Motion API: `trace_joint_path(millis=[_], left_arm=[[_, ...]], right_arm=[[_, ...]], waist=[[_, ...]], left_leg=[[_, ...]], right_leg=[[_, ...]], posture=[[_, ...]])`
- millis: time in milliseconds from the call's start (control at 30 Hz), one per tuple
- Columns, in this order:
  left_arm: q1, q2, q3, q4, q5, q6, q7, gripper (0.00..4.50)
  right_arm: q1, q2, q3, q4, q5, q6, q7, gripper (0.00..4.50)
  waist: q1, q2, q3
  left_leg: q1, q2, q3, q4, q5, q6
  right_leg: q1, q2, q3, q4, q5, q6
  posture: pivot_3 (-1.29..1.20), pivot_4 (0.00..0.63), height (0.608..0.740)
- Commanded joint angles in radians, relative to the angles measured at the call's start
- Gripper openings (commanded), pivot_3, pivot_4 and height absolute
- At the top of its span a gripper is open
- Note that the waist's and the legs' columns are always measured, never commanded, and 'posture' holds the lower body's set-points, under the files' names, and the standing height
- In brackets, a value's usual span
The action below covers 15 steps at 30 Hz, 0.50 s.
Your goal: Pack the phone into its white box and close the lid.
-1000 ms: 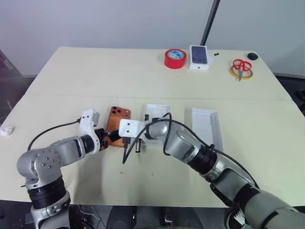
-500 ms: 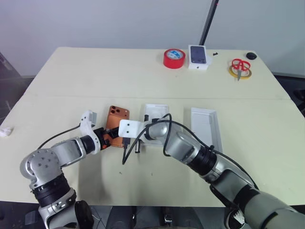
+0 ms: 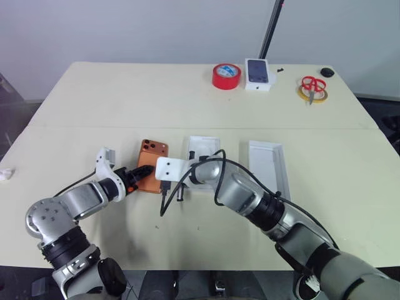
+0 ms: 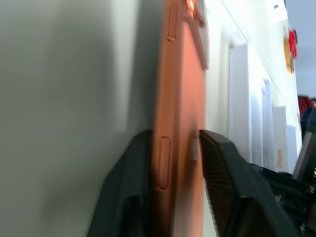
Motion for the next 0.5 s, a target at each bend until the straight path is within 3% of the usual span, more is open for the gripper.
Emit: trace_joint_path(millis=[33,167,200,233,300,400,500], left_arm=[[0.004,-0.004,0.032,-0.005,-0.050,0.008,0.038,1.76],[0.002,-0.027,0.061,0.000,-0.089,0.008,0.080,1.76],[0.002,-0.031,0.064,-0.001,-0.098,0.008,0.090,1.13],[0.000,-0.037,0.074,-0.001,-0.109,0.008,0.099,0.96],[-0.006,-0.047,0.091,0.004,-0.148,0.002,0.118,0.03],[-0.010,-0.058,0.107,0.021,-0.267,-0.042,0.179,0.01],[-0.009,-0.052,0.057,0.004,-0.450,-0.146,0.284,0.01]], right_arm=[[0.002,-0.005,-0.026,-0.047,-0.007,0.011,0.001,0.00],[-0.001,-0.027,-0.046,-0.076,-0.007,0.019,0.004,0.00],[-0.002,-0.035,-0.052,-0.085,-0.007,0.020,0.005,0.00],[-0.005,-0.052,-0.067,-0.100,-0.006,0.019,0.007,0.00],[-0.004,-0.088,-0.096,-0.136,0.002,0.003,0.015,0.00],[0.013,-0.146,-0.157,-0.206,0.037,-0.015,0.044,0.00],[0.080,-0.215,-0.330,-0.290,0.155,-0.067,0.086,0.00]], waist=[[0.000,0.000,0.000],[0.001,0.000,0.000],[0.001,0.000,0.000],[0.002,-0.001,0.000],[0.002,-0.001,0.000],[0.002,-0.001,0.000],[0.004,-0.003,0.002]], left_leg=[[0.000,0.000,0.000,0.000,0.000,0.000],[0.000,0.000,0.000,0.000,0.000,0.000],[0.000,0.000,0.000,0.000,0.000,0.000],[0.000,0.000,0.000,0.000,0.000,0.000],[0.000,0.000,0.000,0.000,0.000,0.000],[0.000,0.000,0.000,0.000,0.000,0.000],[-0.001,0.000,0.000,0.000,0.000,0.000]], right_leg=[[0.000,0.000,0.000,0.000,0.000,0.000],[0.000,0.000,0.000,0.000,0.000,0.000],[0.000,0.000,0.000,0.000,0.000,0.000],[0.000,0.000,0.000,0.000,0.000,0.000],[0.000,0.000,0.000,0.000,0.000,0.000],[0.000,0.000,0.000,0.000,0.000,0.000],[0.000,0.000,0.000,-0.001,0.000,0.000]], posture=[[0.00,0.150,0.690],[0.00,0.150,0.690],[0.00,0.150,0.690],[0.00,0.150,0.690],[0.00,0.150,0.690],[0.00,0.150,0.690],[0.00,0.150,0.690]])
